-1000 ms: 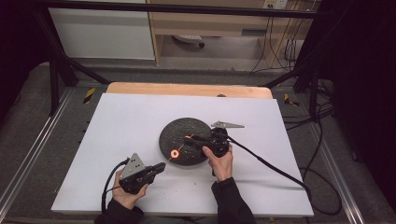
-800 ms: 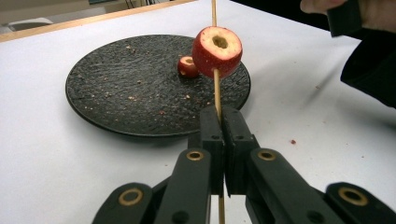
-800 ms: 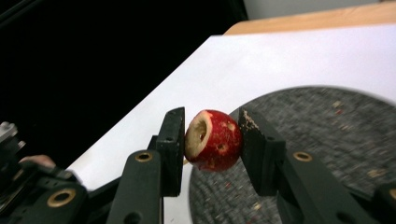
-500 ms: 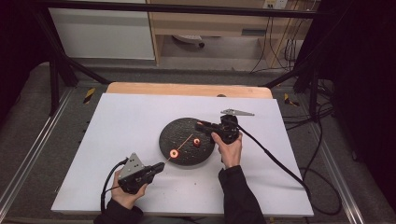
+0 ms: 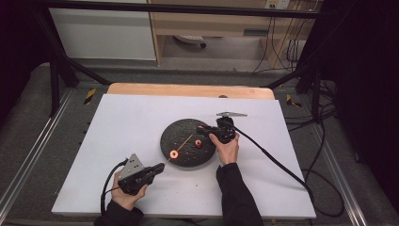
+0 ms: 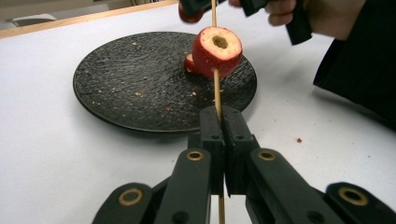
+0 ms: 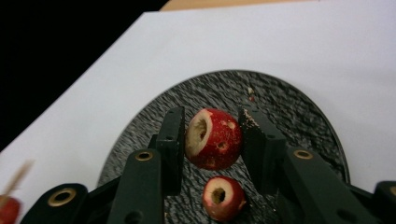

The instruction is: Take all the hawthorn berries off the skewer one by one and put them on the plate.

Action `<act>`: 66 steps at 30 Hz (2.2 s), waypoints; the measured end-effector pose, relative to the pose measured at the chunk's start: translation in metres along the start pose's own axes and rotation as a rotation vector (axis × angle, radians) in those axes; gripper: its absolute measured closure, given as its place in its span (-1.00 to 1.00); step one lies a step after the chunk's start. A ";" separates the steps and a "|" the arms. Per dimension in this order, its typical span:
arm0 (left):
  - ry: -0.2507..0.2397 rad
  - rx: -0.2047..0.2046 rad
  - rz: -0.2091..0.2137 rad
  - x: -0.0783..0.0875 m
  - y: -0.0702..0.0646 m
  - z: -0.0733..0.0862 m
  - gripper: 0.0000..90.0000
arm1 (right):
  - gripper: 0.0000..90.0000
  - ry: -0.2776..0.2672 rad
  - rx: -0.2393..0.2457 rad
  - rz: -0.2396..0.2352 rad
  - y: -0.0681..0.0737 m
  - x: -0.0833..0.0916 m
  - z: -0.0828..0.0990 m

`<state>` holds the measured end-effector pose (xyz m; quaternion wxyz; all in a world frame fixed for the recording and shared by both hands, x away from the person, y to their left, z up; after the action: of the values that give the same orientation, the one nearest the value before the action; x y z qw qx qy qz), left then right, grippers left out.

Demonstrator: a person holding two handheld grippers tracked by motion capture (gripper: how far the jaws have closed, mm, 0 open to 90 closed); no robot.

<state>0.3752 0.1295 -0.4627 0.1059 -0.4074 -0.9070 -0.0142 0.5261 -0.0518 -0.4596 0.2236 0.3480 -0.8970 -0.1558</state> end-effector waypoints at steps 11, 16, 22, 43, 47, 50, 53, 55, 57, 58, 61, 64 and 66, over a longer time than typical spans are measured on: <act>0.002 0.007 -0.002 -0.001 0.001 0.001 0.95 | 0.40 0.061 0.001 0.053 -0.018 -0.019 0.024; 0.008 0.006 -0.001 -0.001 0.001 0.002 0.95 | 0.39 0.075 0.013 0.069 -0.022 -0.022 0.029; 0.009 0.006 -0.002 -0.001 0.001 0.002 0.95 | 0.26 0.068 0.029 0.076 -0.022 -0.021 0.029; 0.010 0.000 -0.009 -0.001 0.001 0.002 0.95 | -0.86 -0.010 0.097 -0.054 0.030 0.023 0.014; 0.007 0.001 -0.012 -0.001 0.002 0.002 0.95 | -0.90 -0.038 0.088 -0.083 0.040 0.028 0.021; 0.007 0.002 -0.014 -0.001 0.002 0.002 0.95 | -0.92 -0.037 0.084 -0.100 0.046 0.031 0.027; 0.008 0.001 -0.015 -0.001 0.002 0.002 0.95 | -0.93 -0.042 0.076 -0.119 0.054 0.034 0.031; 0.008 0.002 -0.016 -0.001 0.003 0.002 0.95 | -0.94 -0.046 0.073 -0.132 0.058 0.037 0.032; 0.008 0.004 -0.017 -0.001 0.003 0.002 0.95 | -0.94 -0.050 0.069 -0.146 0.063 0.039 0.034; 0.008 0.005 -0.017 -0.001 0.003 0.002 0.95 | -0.94 -0.052 0.066 -0.152 0.066 0.040 0.035; 0.009 0.005 -0.017 -0.002 0.003 0.002 0.95 | -0.94 -0.056 0.055 -0.169 0.071 0.043 0.038; 0.012 0.002 -0.015 -0.002 0.002 0.003 0.95 | -0.93 -0.062 0.041 -0.184 0.076 0.044 0.039; 0.011 0.001 -0.014 -0.003 0.002 0.003 0.95 | -0.93 -0.061 0.036 -0.185 0.079 0.044 0.040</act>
<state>0.3779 0.1288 -0.4663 0.1110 -0.4008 -0.9093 -0.0168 0.4334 -0.0217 -0.4462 0.1747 0.4284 -0.8701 -0.1699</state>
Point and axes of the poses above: each handheld gripper's, and its own axes: x roughly backward along the jaws, z roughly out of its underside, y roughly to its left, the point moved 9 cm from there along -x, roughly forward along the jaws, and after that the axes turned 13 degrees about -y, right-handed, at the moved point
